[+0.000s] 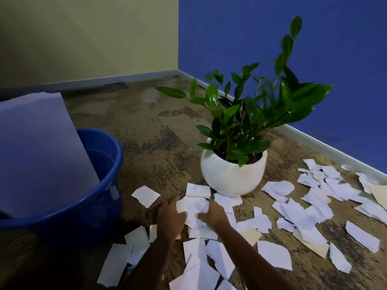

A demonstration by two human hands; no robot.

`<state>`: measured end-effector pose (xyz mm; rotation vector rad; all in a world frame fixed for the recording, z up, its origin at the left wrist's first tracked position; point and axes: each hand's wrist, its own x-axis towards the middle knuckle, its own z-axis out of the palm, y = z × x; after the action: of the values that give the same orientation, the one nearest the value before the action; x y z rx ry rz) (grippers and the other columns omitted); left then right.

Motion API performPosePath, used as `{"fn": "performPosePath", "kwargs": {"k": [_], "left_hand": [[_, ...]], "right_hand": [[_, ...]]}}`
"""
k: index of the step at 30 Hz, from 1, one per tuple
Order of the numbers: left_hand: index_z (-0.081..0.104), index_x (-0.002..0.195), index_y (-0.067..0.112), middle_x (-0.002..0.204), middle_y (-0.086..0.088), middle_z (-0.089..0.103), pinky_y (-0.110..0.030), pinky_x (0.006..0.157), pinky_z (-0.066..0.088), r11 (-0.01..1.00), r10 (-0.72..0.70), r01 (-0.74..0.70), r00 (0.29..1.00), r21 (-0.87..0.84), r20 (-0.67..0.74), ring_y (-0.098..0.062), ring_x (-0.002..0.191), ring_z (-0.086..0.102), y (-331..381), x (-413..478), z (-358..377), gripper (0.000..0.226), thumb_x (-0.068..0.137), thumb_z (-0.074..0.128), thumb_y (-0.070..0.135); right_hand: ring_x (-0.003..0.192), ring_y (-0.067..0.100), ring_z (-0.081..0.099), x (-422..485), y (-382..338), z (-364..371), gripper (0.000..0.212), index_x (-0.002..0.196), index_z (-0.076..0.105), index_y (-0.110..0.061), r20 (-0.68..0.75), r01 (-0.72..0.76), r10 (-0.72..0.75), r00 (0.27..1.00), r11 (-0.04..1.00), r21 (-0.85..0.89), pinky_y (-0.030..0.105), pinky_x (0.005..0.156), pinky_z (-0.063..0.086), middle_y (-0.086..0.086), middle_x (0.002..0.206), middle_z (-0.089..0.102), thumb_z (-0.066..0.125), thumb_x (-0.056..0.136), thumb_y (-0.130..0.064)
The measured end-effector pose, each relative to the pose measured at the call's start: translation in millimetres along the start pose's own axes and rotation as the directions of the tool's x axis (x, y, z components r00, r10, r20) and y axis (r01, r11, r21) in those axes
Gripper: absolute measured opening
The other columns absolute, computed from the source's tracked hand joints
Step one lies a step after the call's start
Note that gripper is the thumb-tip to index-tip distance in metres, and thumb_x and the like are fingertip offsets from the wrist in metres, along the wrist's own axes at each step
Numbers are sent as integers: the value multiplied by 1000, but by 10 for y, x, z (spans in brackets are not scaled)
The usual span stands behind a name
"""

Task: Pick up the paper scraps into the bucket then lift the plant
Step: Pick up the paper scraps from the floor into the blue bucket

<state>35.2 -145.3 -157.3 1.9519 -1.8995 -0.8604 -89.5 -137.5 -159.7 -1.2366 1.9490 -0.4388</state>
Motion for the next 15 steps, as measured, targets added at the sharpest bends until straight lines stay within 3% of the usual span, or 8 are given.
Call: {"fn": "performPosePath", "kwargs": {"k": [4, 11, 15], "left_hand": [[47, 137, 8, 144, -11, 48, -33, 106, 41, 945, -88, 92, 996, -315, 27, -26, 131, 47, 33, 56, 15, 57, 84, 68, 12], [42, 138, 2, 143, -13, 48, -33, 106, 40, 852, -149, 174, 985, -493, 90, -28, 132, 45, 8, 40, -16, 60, 83, 66, -1], [51, 131, -1, 130, -17, 59, -39, 95, 51, 764, -175, 245, 969, -597, 174, -29, 112, 58, 97, 28, -107, 46, 85, 60, -3]], "right_hand": [[130, 23, 47, 58, 3, 107, 55, 137, 40, -9, -68, -25, 27, 997, 999, 36, 26, 104, 39, 9, 144, 47, 63, 88, -21], [131, 23, 44, 5, -9, 146, 44, 135, 46, -6, -76, 26, -24, 997, 999, 24, 27, 109, 31, 7, 144, 47, 51, 95, -25], [117, 28, 53, -23, -69, 95, 32, 109, 62, 0, -131, 69, -53, 990, 990, 126, 36, 103, 38, 14, 118, 63, 59, 90, -26]]}}
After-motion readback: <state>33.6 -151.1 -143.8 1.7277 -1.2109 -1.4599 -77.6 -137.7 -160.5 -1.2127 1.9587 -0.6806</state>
